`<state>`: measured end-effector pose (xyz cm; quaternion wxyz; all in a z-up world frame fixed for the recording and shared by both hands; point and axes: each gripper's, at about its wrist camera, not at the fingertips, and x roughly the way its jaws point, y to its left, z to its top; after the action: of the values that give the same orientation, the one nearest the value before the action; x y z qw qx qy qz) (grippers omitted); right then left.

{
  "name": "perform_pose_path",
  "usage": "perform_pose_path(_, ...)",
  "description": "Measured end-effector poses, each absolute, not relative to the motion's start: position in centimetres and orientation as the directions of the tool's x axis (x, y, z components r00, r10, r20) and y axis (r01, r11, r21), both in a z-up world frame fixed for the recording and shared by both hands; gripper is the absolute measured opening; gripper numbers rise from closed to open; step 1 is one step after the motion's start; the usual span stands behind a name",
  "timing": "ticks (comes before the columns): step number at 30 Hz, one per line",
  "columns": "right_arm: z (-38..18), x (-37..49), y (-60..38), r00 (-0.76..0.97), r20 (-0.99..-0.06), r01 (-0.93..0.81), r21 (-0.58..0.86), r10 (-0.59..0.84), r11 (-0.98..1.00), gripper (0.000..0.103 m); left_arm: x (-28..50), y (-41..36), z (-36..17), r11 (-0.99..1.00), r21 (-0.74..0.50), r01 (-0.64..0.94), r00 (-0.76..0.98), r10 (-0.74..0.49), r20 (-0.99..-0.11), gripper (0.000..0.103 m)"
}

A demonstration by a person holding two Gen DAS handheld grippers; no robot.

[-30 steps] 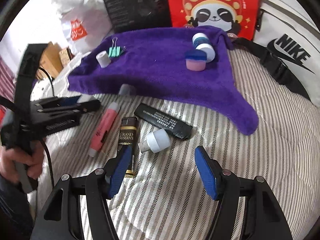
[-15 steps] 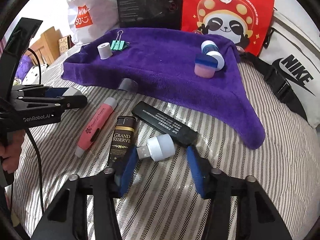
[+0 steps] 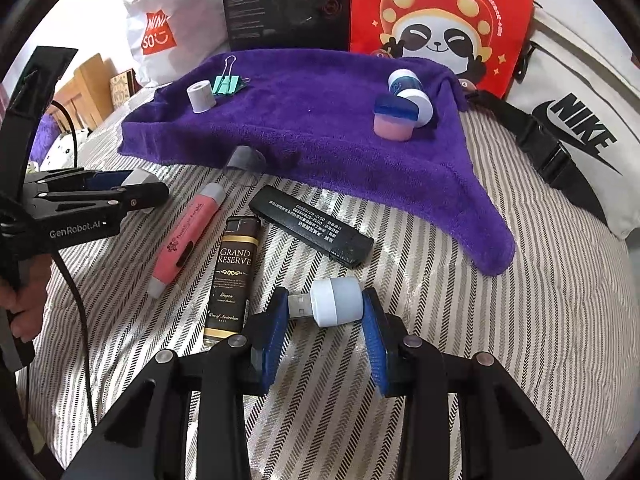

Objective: Organize rigid objects
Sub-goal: 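Lift the charger plug with the left tool while the right tool grasps the white USB light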

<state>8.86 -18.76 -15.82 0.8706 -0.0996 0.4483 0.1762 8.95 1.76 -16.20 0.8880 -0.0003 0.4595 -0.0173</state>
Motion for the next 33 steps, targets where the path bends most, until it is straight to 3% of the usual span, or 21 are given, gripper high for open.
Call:
perform_pose_path(14, -16.1, 8.3, -19.0, 0.578, -0.781, -0.387, -0.007, 0.237, 0.922, 0.038, 8.7, 1.9, -16.2, 0.999, -0.021, 0.029, 0.594, -0.034, -0.804, 0.041)
perform_pose_path(21, -15.2, 9.0, -19.8, 0.526, -0.807, -0.363, 0.070, 0.267, 0.929, 0.037, 8.3, 3.3, -15.5, 0.993, -0.116, 0.036, 0.583, -0.115, -0.804, 0.041)
perform_pose_path(33, -11.9, 9.7, -20.1, 0.561, -0.782, -0.358, 0.069, 0.274, 0.931, 0.037, 8.3, 5.4, -13.0, 0.987, -0.158, 0.022, 0.604, -0.140, -0.784, 0.041)
